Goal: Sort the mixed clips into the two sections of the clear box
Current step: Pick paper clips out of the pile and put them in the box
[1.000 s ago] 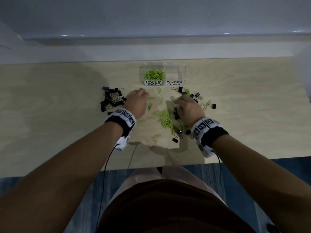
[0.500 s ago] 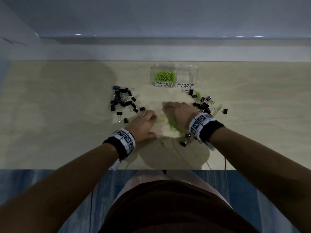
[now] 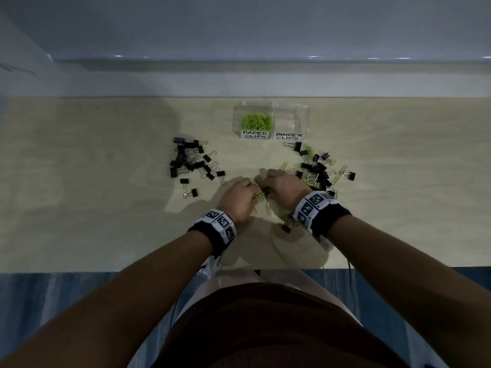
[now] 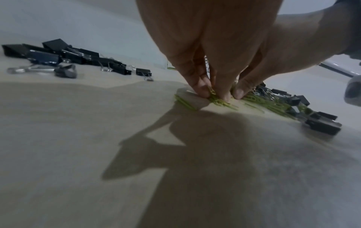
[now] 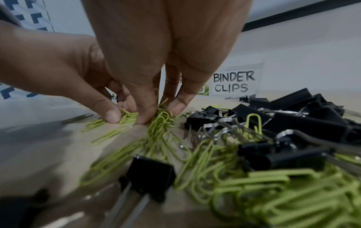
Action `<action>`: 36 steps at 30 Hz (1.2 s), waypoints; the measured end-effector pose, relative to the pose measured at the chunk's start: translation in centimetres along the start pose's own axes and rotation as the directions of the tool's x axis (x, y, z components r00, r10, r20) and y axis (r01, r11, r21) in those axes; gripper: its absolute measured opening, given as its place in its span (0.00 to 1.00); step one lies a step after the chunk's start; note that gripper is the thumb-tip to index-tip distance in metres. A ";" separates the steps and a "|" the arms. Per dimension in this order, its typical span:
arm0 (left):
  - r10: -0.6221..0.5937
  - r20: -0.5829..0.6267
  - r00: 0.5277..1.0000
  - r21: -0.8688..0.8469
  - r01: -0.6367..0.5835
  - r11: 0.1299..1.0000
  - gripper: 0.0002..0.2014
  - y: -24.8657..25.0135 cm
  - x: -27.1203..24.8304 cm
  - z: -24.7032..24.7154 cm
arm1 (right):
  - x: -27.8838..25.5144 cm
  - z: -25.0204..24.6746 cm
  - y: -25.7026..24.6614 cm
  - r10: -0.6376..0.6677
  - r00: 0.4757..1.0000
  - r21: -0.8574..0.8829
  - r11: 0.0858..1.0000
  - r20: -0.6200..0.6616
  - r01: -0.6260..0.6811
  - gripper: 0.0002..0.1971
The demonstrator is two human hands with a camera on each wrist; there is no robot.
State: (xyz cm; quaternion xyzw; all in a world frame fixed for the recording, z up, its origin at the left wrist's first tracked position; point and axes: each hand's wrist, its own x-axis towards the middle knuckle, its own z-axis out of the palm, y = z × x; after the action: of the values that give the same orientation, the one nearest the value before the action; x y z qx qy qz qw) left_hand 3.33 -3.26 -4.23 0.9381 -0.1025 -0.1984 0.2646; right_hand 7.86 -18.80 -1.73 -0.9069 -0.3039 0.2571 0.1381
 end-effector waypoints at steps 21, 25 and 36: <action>-0.113 -0.268 0.957 -0.303 0.027 0.953 0.02 0.4 6.9 -9.7 | 4.2 -8.8 2.5 0.546 0.797 0.821 0.559 -0.258 -0.117 0.05; -0.182 -0.374 0.909 -0.250 0.090 0.964 0.02 0.7 10.7 -12.0 | 8.7 -10.6 2.2 0.555 0.731 0.711 0.690 -0.397 -0.138 0.08; 0.109 -0.086 0.990 0.070 -0.103 0.992 0.21 1.6 4.4 -8.2 | 2.6 -6.2 2.1 0.186 0.957 0.248 0.960 -0.221 -0.129 0.14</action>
State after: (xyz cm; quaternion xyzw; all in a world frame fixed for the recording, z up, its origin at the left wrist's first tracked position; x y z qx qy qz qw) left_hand 10.65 -2.16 1.57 0.9475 -0.1466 -0.1382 0.2485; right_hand 14.06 -19.45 1.59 -0.9306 -0.1793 0.1885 0.2575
